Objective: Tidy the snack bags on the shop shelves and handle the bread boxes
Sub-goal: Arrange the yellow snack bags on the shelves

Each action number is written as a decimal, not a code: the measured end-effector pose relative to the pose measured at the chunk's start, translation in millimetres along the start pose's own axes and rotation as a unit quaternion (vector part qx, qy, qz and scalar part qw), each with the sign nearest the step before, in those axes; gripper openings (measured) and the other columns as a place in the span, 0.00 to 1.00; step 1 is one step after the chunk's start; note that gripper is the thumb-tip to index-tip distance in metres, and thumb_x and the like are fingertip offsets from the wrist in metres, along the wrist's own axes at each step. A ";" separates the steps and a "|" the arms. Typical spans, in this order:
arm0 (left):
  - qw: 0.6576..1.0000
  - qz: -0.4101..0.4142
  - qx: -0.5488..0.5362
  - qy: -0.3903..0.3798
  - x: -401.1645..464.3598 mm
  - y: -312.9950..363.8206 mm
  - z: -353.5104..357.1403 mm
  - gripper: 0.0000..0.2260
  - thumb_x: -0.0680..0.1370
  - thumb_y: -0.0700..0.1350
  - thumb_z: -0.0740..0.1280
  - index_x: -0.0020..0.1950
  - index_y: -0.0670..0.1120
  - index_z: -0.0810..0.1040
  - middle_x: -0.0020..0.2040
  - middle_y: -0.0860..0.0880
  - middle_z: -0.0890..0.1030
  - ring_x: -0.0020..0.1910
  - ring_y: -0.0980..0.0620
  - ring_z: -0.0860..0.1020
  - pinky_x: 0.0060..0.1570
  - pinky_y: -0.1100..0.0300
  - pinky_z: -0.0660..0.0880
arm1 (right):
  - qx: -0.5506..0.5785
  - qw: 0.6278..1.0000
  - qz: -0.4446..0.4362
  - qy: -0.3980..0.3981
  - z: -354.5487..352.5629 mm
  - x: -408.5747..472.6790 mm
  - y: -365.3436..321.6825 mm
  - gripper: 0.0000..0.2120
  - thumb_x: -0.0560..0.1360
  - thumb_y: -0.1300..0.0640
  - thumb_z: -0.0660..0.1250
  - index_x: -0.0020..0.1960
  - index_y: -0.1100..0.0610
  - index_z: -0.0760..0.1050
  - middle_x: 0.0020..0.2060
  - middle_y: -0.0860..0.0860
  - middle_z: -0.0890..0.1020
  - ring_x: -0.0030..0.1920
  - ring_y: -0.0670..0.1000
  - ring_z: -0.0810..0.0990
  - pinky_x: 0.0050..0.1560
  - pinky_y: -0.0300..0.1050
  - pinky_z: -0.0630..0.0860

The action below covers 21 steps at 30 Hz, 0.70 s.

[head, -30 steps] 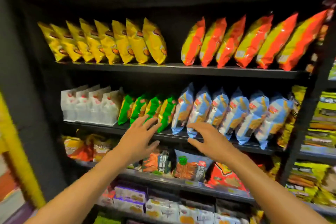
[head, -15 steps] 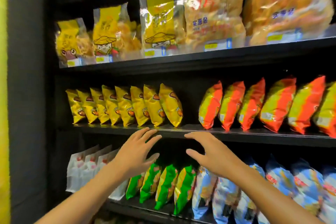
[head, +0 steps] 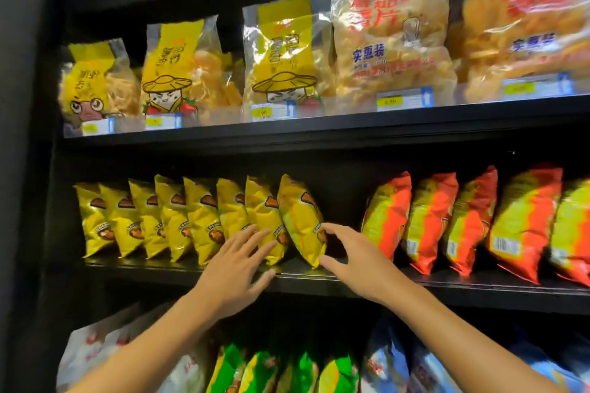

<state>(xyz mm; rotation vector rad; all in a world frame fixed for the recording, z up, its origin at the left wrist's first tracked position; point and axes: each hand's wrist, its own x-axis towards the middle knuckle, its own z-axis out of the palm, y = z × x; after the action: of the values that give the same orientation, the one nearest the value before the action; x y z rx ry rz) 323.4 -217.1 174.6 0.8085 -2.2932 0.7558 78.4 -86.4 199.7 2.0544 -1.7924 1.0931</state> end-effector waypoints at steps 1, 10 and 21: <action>1.000 0.006 -0.017 0.007 0.4 -7.3 9.1 0.31 0.83 0.67 0.45 0.82 0.54 0.62 0.83 0.53 0.57 0.83 0.50 0.49 0.81 0.55 0.41 | 0.008 1.000 0.018 0.003 4.7 7.4 -1.1 0.34 0.81 0.46 0.69 0.82 0.47 0.57 0.78 0.46 0.66 0.77 0.49 0.66 0.75 0.47 0.66; 0.993 0.040 -0.091 0.058 -1.5 -41.5 73.0 0.28 0.86 0.65 0.44 0.81 0.55 0.64 0.83 0.56 0.55 0.83 0.57 0.46 0.80 0.54 0.46 | 0.063 0.976 0.192 0.086 57.8 81.1 -10.8 0.47 0.78 0.44 0.72 0.84 0.52 0.44 0.82 0.55 0.55 0.80 0.59 0.60 0.78 0.55 0.62; 0.985 0.067 -0.128 0.099 -1.6 -43.8 86.4 0.29 0.86 0.63 0.45 0.76 0.51 0.74 0.79 0.51 0.68 0.81 0.50 0.62 0.77 0.50 0.59 | -0.016 0.967 0.203 0.154 61.8 66.0 -30.1 0.27 0.81 0.46 0.68 0.77 0.49 0.65 0.62 0.50 0.81 0.62 0.54 0.80 0.61 0.51 0.76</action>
<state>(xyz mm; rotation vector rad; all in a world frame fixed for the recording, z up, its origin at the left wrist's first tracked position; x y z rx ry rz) 325.9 -302.7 129.5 0.4450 -2.2217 0.5551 129.5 -166.4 207.5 1.4291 -2.0895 1.3849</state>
